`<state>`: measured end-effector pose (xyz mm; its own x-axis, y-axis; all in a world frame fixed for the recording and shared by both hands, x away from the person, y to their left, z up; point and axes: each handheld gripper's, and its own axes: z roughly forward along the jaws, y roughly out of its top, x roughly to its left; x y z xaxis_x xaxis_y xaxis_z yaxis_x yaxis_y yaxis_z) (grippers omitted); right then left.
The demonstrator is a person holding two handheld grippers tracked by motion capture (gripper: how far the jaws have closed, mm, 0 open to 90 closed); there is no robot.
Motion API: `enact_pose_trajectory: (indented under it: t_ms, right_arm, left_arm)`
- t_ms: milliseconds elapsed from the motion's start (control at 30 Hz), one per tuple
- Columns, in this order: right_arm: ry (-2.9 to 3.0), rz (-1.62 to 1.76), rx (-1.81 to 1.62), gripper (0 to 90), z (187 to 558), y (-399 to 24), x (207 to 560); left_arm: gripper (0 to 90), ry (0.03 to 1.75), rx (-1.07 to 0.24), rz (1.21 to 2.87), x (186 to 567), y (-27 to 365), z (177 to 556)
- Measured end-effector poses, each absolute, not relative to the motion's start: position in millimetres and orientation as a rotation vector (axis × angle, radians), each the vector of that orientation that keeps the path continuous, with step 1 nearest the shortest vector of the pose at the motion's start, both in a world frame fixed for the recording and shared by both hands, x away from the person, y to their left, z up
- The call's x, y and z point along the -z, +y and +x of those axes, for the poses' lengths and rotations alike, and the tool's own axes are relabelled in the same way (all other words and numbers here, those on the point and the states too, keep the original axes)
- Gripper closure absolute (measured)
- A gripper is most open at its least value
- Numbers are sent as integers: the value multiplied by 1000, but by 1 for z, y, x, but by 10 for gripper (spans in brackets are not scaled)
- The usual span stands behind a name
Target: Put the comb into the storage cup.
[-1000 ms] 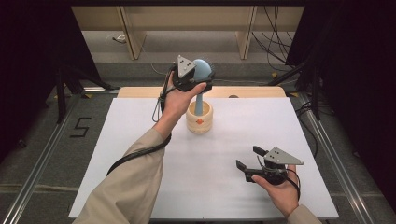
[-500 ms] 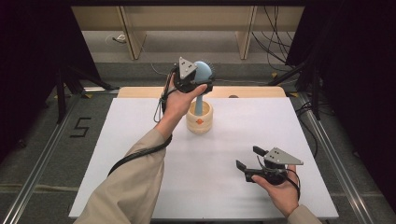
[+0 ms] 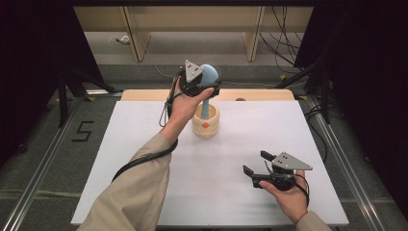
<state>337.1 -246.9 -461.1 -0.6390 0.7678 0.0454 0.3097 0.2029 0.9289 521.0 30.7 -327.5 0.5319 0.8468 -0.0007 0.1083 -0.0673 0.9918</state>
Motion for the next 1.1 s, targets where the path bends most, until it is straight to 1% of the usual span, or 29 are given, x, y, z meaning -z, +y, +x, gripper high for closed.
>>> enact_pose_trajectory:
  t_ms: [1100]
  right_arm:
    - [2056, 1004, -1429, 146, 337, -247, 462]
  left_arm:
    - [193, 838, -729, 1558, 338, 28, 522]
